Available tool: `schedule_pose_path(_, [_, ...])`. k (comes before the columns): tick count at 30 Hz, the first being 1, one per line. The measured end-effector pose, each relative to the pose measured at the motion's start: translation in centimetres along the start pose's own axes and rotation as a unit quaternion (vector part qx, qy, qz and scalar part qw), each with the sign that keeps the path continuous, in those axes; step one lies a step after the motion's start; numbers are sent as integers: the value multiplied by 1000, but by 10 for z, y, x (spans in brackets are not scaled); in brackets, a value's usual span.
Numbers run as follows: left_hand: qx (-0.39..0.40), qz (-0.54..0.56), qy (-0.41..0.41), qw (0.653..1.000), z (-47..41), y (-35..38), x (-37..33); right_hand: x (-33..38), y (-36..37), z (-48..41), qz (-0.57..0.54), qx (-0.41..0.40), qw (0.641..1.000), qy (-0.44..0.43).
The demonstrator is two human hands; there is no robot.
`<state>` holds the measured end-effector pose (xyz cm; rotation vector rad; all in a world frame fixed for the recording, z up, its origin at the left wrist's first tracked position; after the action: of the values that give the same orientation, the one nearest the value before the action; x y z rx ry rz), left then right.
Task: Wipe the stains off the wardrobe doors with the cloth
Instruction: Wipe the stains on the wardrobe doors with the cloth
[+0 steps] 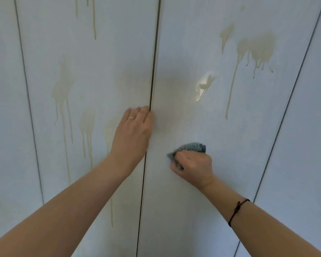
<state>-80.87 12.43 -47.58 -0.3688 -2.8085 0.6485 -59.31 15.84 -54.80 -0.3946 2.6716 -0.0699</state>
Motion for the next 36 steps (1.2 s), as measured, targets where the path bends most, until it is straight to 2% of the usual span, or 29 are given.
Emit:
schedule_pose_path(1, [-7,-24,-1,1000,-12,-7,2,1,0,2,-5,9,999,-35])
schedule_pose_path(3, [2,-60,-18,998,-34,-12,8,-7,1,-32,9,17,999,-50])
schedule_pose_path(5, [13,-56,-24,998,-47,-9,9,-17,3,-93,38,11,999,21])
schedule_pose_path(8, [-28,-25,-19,999,-48,6,12,-22,5,-166,22,-15,984,175])
schedule_pose_path(10, [-58,11,-14,998,-45,14,19,-5,16,-162,6,-59,980,190])
schedule_pose_path(11, [-70,26,-10,997,-45,15,22,8,23,-140,-2,-65,987,148])
schedule_pose_path(13, [-83,34,-9,996,-47,15,28,38,36,-76,-19,-47,999,-14])
schedule_pose_path(15, [-82,28,-2,996,-48,14,30,48,37,-31,-38,29,982,-185])
schedule_pose_path(17, [-85,9,5,996,-47,14,34,29,40,-54,-53,42,962,-264])
schedule_pose_path(18, [-84,14,5,996,-48,14,34,17,39,-85,-36,17,967,-253])
schedule_pose_path(19, [-85,26,5,996,-48,13,34,5,36,-123,-8,-21,980,-199])
schedule_pose_path(21, [-88,44,1,995,-47,13,31,-17,24,-196,47,-68,996,-37])
schedule_pose_path(23, [-91,51,-5,995,-46,14,28,-18,17,-222,53,-68,994,60])
schedule_pose_path(25, [-92,52,-17,994,-47,14,28,-1,23,-201,25,-75,993,82])
schedule_pose_path(27, [-81,47,-35,995,-47,14,28,29,31,-138,-22,-56,998,23])
schedule_pose_path(30, [-44,-14,-43,998,-46,19,10,49,30,-2,-33,61,994,-84])
schedule_pose_path(33, [-18,-42,-81,996,-46,22,-6,17,4,78,-40,134,985,-102])
schedule_pose_path(36, [-29,-51,-128,990,-46,28,-17,-48,-30,62,1,134,987,-85])
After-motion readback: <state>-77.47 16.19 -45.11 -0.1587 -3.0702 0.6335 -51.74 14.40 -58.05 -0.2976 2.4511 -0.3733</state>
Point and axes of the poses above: each hand's wrist, its own z-axis away from the middle knuckle, its own y-axis out of the palm, x = y × z, the point moved 1 cm from there along -z, towards the middle knuckle, and after that the axes turned 6 degrees about z, right-handed, at the moved point
